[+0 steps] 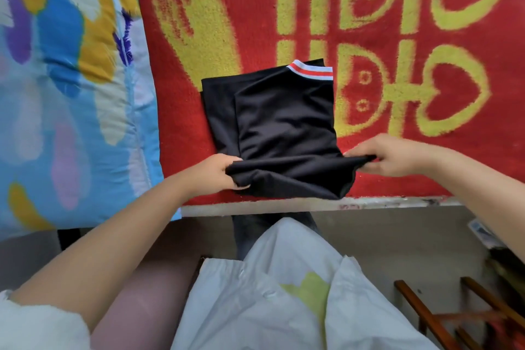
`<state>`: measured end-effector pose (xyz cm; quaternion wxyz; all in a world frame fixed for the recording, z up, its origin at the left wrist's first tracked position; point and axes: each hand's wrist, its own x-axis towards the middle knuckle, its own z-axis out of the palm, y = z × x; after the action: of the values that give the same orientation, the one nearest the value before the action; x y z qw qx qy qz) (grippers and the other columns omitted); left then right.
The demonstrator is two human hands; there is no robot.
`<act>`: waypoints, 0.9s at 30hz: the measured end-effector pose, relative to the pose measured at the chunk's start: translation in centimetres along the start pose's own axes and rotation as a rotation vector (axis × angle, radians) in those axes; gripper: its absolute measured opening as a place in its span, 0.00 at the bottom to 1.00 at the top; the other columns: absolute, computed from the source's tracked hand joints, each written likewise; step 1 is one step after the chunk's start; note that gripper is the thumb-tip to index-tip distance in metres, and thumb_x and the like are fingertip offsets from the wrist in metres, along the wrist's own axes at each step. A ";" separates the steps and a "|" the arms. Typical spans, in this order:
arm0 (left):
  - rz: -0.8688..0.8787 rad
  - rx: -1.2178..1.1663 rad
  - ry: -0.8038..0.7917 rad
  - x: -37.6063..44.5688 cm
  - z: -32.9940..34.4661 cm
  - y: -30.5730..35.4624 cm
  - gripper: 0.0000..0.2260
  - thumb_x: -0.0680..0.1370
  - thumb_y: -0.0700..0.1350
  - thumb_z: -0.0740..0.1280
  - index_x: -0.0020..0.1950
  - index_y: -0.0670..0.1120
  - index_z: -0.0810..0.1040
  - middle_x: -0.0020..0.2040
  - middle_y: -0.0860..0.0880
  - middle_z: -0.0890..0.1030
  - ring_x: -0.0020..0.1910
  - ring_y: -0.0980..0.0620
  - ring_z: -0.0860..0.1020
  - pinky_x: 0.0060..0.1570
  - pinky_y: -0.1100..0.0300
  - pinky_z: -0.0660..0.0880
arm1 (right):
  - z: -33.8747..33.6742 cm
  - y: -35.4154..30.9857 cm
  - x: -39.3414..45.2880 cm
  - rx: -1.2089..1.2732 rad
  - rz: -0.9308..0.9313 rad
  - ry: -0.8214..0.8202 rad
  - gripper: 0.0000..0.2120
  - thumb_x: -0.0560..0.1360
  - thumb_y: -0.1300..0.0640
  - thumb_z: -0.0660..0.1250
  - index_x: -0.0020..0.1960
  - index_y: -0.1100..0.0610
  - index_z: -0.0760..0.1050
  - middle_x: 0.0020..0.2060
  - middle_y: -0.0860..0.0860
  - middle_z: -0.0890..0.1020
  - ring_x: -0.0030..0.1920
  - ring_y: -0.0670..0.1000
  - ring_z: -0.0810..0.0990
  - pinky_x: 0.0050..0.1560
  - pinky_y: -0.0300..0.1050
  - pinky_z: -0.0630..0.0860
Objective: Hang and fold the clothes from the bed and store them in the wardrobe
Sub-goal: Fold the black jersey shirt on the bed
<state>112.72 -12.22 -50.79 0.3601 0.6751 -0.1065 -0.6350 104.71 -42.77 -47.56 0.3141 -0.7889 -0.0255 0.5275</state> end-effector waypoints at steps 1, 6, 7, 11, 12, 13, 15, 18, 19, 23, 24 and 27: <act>-0.011 -0.099 0.019 0.4 -0.8 0.7 0.13 0.73 0.32 0.68 0.39 0.51 0.76 0.25 0.62 0.75 0.27 0.67 0.72 0.33 0.73 0.67 | -1.2 -0.1 0.2 0.088 0.034 0.050 0.08 0.76 0.66 0.62 0.48 0.57 0.79 0.41 0.54 0.81 0.40 0.48 0.77 0.41 0.30 0.69; 0.002 -0.563 0.206 2.9 -4.8 3.2 0.14 0.63 0.34 0.67 0.47 0.45 0.77 0.36 0.57 0.83 0.37 0.62 0.81 0.38 0.71 0.75 | -4.3 -0.5 4.0 0.570 0.056 0.395 0.10 0.75 0.71 0.60 0.52 0.60 0.75 0.40 0.52 0.77 0.39 0.46 0.74 0.39 0.32 0.68; 0.004 -0.611 0.238 3.6 -5.3 3.3 0.13 0.66 0.33 0.67 0.48 0.45 0.77 0.37 0.56 0.83 0.37 0.60 0.81 0.37 0.70 0.75 | -4.6 -0.5 5.1 0.693 0.049 0.444 0.12 0.76 0.71 0.59 0.54 0.59 0.74 0.39 0.50 0.77 0.38 0.42 0.76 0.40 0.30 0.70; -0.110 -0.753 0.540 7.6 -6.5 2.6 0.10 0.76 0.32 0.59 0.47 0.45 0.75 0.35 0.51 0.81 0.35 0.56 0.79 0.35 0.66 0.75 | -4.6 0.7 10.3 1.060 0.206 0.670 0.10 0.78 0.65 0.57 0.56 0.55 0.70 0.40 0.48 0.76 0.41 0.46 0.76 0.42 0.38 0.71; -0.177 -0.724 0.684 8.3 -6.5 2.2 0.08 0.77 0.34 0.60 0.50 0.43 0.74 0.38 0.50 0.79 0.36 0.54 0.77 0.38 0.64 0.74 | -4.2 1.0 11.1 1.014 0.281 0.755 0.10 0.78 0.63 0.57 0.58 0.54 0.70 0.42 0.49 0.75 0.43 0.49 0.75 0.42 0.40 0.70; -0.235 -0.659 0.830 8.9 -6.4 1.6 0.08 0.77 0.36 0.61 0.54 0.43 0.74 0.42 0.49 0.77 0.39 0.53 0.75 0.41 0.62 0.72 | -3.9 1.2 11.5 0.922 0.332 0.840 0.13 0.78 0.62 0.57 0.61 0.55 0.69 0.45 0.51 0.75 0.46 0.50 0.73 0.45 0.42 0.70; -0.220 -0.499 1.015 9.1 -5.8 1.0 0.12 0.77 0.39 0.63 0.60 0.42 0.71 0.45 0.50 0.76 0.43 0.52 0.74 0.47 0.63 0.70 | -3.2 1.0 11.4 0.632 0.263 0.917 0.21 0.73 0.62 0.56 0.66 0.57 0.68 0.57 0.56 0.74 0.55 0.52 0.72 0.57 0.44 0.68; 0.019 -0.023 1.079 8.0 -4.1 1.3 0.19 0.76 0.47 0.65 0.63 0.37 0.71 0.56 0.41 0.76 0.56 0.46 0.74 0.59 0.60 0.66 | -3.2 0.6 10.7 0.207 0.044 0.806 0.31 0.64 0.62 0.54 0.67 0.62 0.68 0.66 0.58 0.70 0.68 0.58 0.64 0.69 0.43 0.54; 0.065 0.149 1.052 8.0 -3.9 1.5 0.24 0.74 0.52 0.64 0.63 0.36 0.71 0.59 0.39 0.75 0.60 0.43 0.72 0.62 0.58 0.63 | -3.6 0.7 10.7 0.108 0.024 0.752 0.31 0.64 0.62 0.54 0.67 0.61 0.68 0.66 0.57 0.71 0.69 0.58 0.63 0.70 0.45 0.53; -0.090 0.414 0.895 9.7 -4.8 2.5 0.25 0.77 0.53 0.62 0.68 0.40 0.68 0.65 0.41 0.70 0.66 0.42 0.65 0.64 0.55 0.58 | -6.6 1.2 11.3 -0.197 0.050 0.585 0.23 0.71 0.62 0.58 0.65 0.60 0.71 0.56 0.57 0.77 0.60 0.58 0.68 0.60 0.47 0.62; -0.119 0.439 0.901 10.0 -5.1 2.8 0.21 0.78 0.51 0.61 0.68 0.40 0.68 0.64 0.41 0.71 0.65 0.41 0.65 0.63 0.55 0.59 | -7.4 1.1 11.3 -0.225 0.059 0.546 0.20 0.72 0.63 0.60 0.63 0.59 0.72 0.53 0.57 0.77 0.57 0.58 0.69 0.55 0.46 0.63; -0.067 0.445 0.929 10.3 -5.7 3.2 0.13 0.80 0.45 0.59 0.58 0.37 0.74 0.56 0.39 0.76 0.58 0.41 0.69 0.54 0.55 0.62 | -8.8 0.8 11.6 -0.266 0.039 0.453 0.17 0.73 0.65 0.61 0.60 0.60 0.75 0.49 0.59 0.76 0.52 0.57 0.70 0.45 0.44 0.63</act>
<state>120.84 -18.70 -57.27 0.1965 0.9493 -0.0463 -0.2411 117.07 -43.20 -55.28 0.1954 -0.9216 -0.0085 0.3353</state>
